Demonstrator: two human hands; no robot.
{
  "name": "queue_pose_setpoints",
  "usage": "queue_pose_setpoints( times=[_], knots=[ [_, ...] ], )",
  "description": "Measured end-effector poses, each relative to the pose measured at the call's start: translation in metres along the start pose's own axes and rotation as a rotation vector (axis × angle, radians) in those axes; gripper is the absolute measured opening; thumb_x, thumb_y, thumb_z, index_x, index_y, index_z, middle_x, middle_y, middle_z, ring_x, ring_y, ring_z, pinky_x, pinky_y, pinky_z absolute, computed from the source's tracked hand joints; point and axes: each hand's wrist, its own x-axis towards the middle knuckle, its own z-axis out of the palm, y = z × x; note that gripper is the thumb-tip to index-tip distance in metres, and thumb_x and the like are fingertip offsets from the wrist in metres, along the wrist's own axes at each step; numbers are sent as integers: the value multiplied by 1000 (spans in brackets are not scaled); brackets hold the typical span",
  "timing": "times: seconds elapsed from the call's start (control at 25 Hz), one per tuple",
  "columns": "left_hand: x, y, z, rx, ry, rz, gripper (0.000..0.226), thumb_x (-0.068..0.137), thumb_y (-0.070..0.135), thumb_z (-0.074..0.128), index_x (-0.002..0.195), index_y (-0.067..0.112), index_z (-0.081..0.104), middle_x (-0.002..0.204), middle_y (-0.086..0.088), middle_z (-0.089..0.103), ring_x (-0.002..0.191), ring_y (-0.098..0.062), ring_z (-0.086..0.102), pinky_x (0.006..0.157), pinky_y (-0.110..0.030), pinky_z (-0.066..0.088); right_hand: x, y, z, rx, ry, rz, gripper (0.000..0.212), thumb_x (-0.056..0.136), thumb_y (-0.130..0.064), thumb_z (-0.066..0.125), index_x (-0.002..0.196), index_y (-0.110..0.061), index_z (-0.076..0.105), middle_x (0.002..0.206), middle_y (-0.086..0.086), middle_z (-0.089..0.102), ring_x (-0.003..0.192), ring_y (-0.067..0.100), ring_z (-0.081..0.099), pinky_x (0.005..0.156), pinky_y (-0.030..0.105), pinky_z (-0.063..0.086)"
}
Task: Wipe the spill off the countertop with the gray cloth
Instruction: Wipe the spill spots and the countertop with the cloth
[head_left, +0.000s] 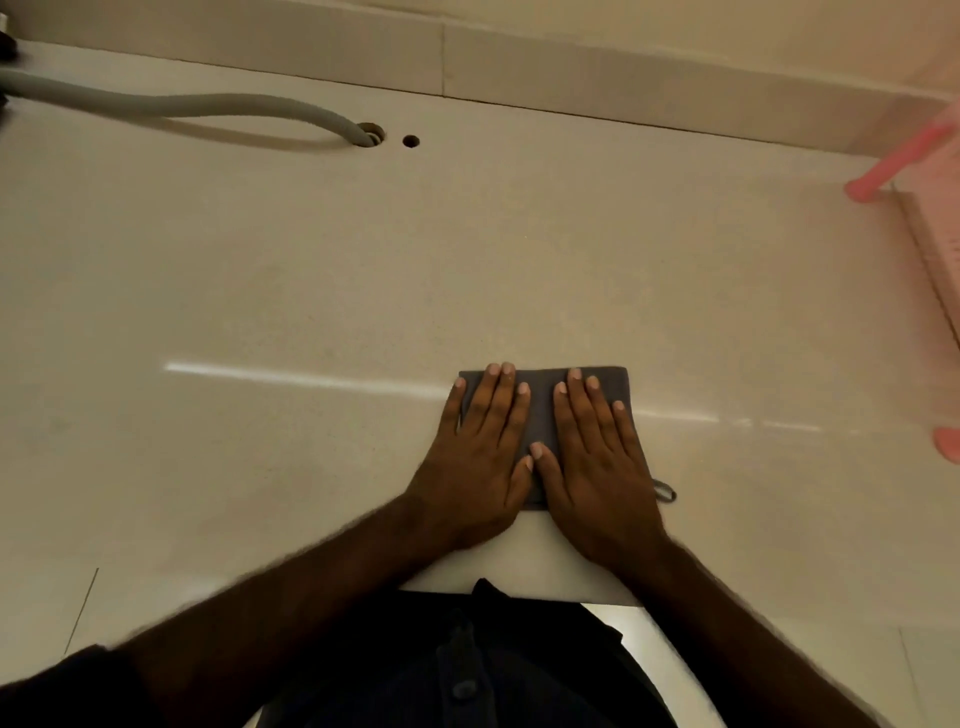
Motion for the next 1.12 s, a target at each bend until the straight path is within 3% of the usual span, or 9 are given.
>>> queue_pose_setpoints(
  times=[0.16,0.32,0.48,0.76,0.92,1.12],
  knots=[
    [73,-20,-17,58,7,15,73,106,44,12,164,2,4,173,-23,-4,161,-35,-8,129,-57,1,66,10,-13,-43,20,100,75,110,-52,11,172,-9,11,182,12,5,170,25,1,138,48,5],
    [107,-34,-25,103,-23,29,72,109,45,19,165,4,-2,173,-21,-8,161,-32,-11,130,-54,-3,92,17,-18,-58,-1,146,71,115,-49,17,173,-10,3,182,11,-2,169,24,-5,138,44,-2],
    [66,-23,-15,37,-37,61,76,105,50,10,165,5,-4,173,-18,-11,161,-30,-15,130,-55,-3,44,8,-10,34,16,138,75,112,-54,15,173,-12,3,182,8,-3,169,22,-6,138,45,1],
    [-9,9,4,-5,-39,61,74,107,47,20,165,7,1,174,-16,-9,161,-29,-14,131,-56,0,-34,-6,5,44,15,133,76,112,-58,12,173,-12,10,183,7,2,170,21,-1,137,51,12],
    [35,-6,-5,44,-25,92,73,107,49,12,166,8,-1,174,-15,-9,161,-28,-13,129,-57,-3,8,0,-5,43,27,165,78,110,-59,5,172,-12,9,182,8,3,170,22,-1,138,50,10],
    [109,-56,-26,87,13,-12,69,109,43,22,166,9,3,175,-13,-2,162,-25,-5,128,-58,-5,111,-6,-21,-18,19,163,71,115,-49,19,172,-8,8,182,13,5,170,26,1,138,48,4]
  ],
)
